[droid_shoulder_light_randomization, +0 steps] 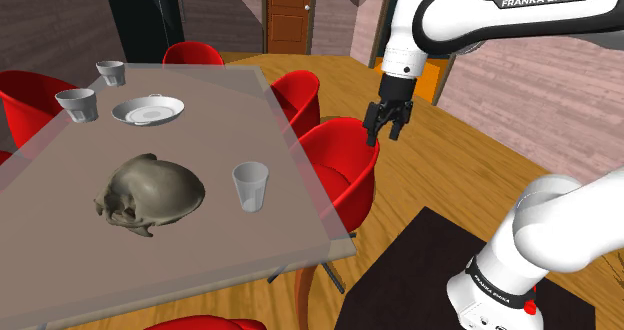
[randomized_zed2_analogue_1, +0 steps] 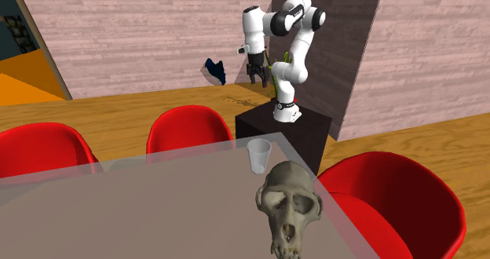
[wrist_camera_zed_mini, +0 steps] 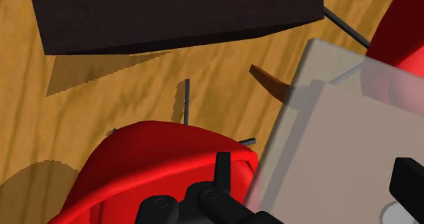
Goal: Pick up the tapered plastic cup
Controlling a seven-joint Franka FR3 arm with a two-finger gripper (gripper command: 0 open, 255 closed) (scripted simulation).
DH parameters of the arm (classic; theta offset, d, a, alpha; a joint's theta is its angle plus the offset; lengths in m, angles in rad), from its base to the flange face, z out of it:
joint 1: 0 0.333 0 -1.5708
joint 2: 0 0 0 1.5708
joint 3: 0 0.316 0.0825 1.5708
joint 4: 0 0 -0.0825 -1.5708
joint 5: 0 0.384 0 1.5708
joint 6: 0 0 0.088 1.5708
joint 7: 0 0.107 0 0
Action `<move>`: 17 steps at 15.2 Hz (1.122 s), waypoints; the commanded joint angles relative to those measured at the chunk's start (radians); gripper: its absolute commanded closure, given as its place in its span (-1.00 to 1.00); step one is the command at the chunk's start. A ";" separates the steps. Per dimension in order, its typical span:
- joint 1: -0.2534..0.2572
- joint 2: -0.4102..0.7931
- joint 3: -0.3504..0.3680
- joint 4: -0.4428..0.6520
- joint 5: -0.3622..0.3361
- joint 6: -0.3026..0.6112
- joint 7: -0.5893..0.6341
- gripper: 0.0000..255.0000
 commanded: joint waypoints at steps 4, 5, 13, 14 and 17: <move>0.019 0.191 0.050 0.100 0.031 0.090 0.050 -1.00; 0.023 0.228 0.059 0.121 0.035 0.106 0.060 -1.00; 0.055 0.532 0.123 0.329 0.035 0.200 0.149 -1.00; 0.060 0.571 0.128 0.361 0.031 0.206 0.160 -1.00; 0.077 0.688 0.143 0.464 0.017 0.220 0.196 -1.00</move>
